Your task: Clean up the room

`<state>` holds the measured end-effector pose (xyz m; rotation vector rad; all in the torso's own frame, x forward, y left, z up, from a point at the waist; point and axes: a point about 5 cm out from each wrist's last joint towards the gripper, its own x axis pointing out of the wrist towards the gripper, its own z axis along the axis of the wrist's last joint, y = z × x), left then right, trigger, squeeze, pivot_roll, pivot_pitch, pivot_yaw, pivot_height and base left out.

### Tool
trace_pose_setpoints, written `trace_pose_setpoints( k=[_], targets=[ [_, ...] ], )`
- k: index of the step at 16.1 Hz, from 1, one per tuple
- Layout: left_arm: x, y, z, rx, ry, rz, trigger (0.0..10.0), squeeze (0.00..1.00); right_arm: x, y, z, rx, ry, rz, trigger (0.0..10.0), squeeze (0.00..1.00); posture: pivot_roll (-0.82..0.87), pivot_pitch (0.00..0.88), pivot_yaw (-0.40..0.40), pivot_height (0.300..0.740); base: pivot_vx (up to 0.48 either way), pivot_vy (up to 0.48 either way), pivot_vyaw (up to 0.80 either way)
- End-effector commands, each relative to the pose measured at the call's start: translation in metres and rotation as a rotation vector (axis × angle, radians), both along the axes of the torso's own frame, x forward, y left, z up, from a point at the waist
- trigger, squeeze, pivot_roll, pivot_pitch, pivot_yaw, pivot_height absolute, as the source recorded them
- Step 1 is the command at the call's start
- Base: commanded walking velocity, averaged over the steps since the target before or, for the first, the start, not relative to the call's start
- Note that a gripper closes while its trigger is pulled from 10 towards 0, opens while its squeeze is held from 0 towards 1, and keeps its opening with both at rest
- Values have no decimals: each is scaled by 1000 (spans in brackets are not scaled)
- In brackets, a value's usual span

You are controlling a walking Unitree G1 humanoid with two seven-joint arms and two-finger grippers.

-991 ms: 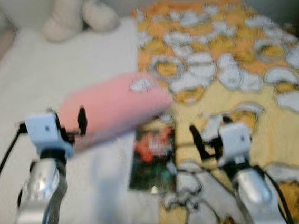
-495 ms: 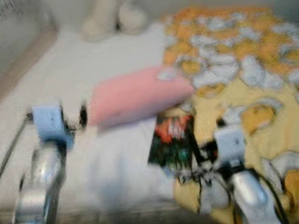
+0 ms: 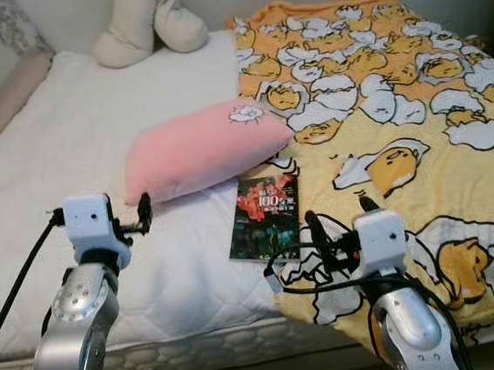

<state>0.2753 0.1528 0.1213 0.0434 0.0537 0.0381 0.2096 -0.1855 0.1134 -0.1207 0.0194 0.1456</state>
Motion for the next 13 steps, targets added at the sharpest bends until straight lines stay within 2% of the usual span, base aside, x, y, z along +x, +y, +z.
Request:
trace_pose_setpoints(
  k=[1,4,6,7,10,12,13],
  targets=[
    [6,8,8,40,-40,36,10000,0,1,1,0,3,1,8,10000,0,-206,2,78,727,0,0,0],
    [40,17,19,87,-22,29,10000,0,-9,4,0,0,13,18,10000,0,-233,37,74,727,0,0,0],
    [79,23,31,112,-19,19,10000,0,-23,6,0,7,39,13,10000,0,-277,95,76,727,0,0,0],
    [94,24,39,131,-18,7,10000,0,-32,6,0,5,54,12,10000,0,-300,131,78,727,0,0,0],
    [122,18,52,151,10,-43,10000,0,-63,7,1,2,112,-15,10000,0,-373,215,87,727,0,0,0],
    [134,13,63,138,41,-54,10000,0,-93,8,3,1,179,-50,10000,0,-420,294,86,727,0,0,0],
    [137,12,70,112,30,-49,10000,0,-103,8,4,1,204,-59,10000,0,-439,323,89,727,0,0,0]
  ],
)
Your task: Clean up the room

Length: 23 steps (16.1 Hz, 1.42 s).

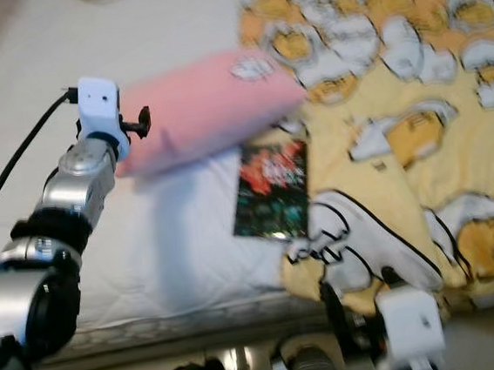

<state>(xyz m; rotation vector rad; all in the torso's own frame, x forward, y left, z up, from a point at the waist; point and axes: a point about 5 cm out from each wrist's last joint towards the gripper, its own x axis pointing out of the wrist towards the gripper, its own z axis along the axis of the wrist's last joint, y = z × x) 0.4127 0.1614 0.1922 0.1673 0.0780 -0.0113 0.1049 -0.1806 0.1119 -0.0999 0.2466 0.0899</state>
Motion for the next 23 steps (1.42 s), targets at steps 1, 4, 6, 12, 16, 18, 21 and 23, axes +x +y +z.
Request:
trace_pose_setpoints(
  k=[1,4,6,12,16,18,21,23],
  targets=[
    [2,2,5,-21,0,17,10000,0,-7,4,6,-1,1,2,10000,0,-450,340,87,727,0,0,0],
    [5,1,6,-21,13,70,10000,0,-28,2,16,-20,48,-30,10000,0,-517,392,79,727,0,0,0],
    [2,7,-6,6,63,103,10000,0,-38,0,18,-29,80,-48,10000,0,-531,407,73,727,0,0,0],
    [-3,14,-22,31,151,107,0,0,-44,-1,19,-29,110,-69,10000,0,-539,416,69,727,0,0,0],
    [-4,10,-26,-8,180,76,0,0,-40,1,18,-20,102,-60,10000,0,-535,412,63,727,0,0,0],
    [-4,4,-27,-21,184,54,0,0,-36,1,18,-18,97,-52,10000,0,-537,401,65,727,0,0,0],
    [-3,3,-27,-18,184,44,0,0,-33,-1,17,-23,90,-49,10000,0,-537,389,60,727,0,0,0],
    [-3,3,-27,-28,185,43,0,0,-33,-2,15,-25,97,-42,10000,0,-532,382,56,727,0,0,0]
  ],
)
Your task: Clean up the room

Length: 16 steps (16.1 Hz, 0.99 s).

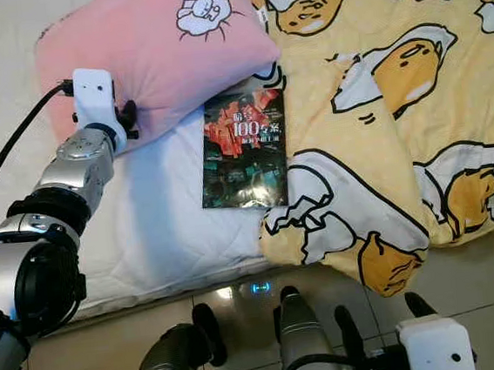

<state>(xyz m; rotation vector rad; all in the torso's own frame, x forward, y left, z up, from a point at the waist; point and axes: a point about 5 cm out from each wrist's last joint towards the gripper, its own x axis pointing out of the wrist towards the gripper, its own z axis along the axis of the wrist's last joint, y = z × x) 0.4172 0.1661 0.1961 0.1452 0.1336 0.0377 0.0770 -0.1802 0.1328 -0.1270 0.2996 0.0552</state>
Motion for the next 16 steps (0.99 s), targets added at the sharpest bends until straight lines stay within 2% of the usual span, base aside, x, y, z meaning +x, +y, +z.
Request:
trace_pose_setpoints(
  k=[1,5,8,9,12,13,16],
  targets=[
    [-9,-2,-32,-13,136,-19,0,0,-2,-2,-8,11,49,-1,10000,0,-526,375,57,727,0,0,0],
    [-8,0,-29,-13,123,-31,0,0,4,-3,-11,12,45,11,10000,0,-511,357,53,727,0,0,0],
    [-3,2,-10,5,48,-65,0,0,9,-2,-15,12,43,21,10000,0,-501,342,56,727,0,0,0],
    [0,2,2,50,1,-107,0,0,14,-2,-19,15,36,26,10000,0,-479,320,61,727,0,0,0],
    [4,2,24,133,-77,-181,0,0,32,0,-27,29,5,50,10000,0,-434,281,73,727,0,0,0],
    [4,1,30,188,-99,-203,0,0,38,2,-30,33,-6,57,10000,0,-421,270,76,727,0,0,0],
    [7,5,53,230,-165,-225,0,0,54,6,-38,43,-32,72,10000,0,-390,220,96,727,0,0,0]
  ],
)
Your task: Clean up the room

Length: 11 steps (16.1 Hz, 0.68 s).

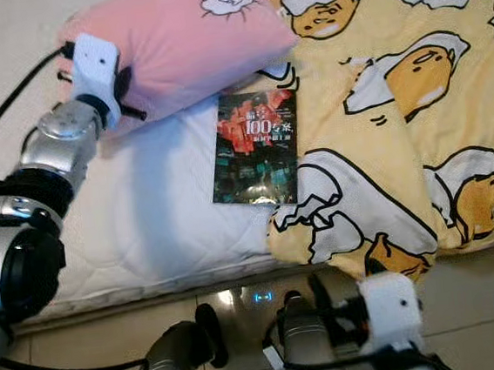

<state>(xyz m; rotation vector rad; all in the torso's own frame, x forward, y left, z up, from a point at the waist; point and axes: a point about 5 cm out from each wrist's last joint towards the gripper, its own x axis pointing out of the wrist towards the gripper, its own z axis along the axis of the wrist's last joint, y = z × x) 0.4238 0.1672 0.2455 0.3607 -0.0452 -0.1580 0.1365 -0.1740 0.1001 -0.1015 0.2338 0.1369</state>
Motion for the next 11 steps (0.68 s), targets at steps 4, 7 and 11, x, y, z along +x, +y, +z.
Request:
trace_pose_setpoints(
  k=[4,7,11],
  targets=[
    [0,5,38,73,-135,-53,0,0,9,1,-11,4,-4,-15,10000,0,-383,178,115,727,0,0,0],
    [-3,2,59,192,-227,-166,0,0,18,1,-14,5,-27,-21,10000,0,-368,152,127,727,0,0,0],
    [-4,-3,62,428,-192,-224,0,0,27,3,-17,12,-47,-20,10000,0,-353,133,141,727,0,0,0]
  ],
)
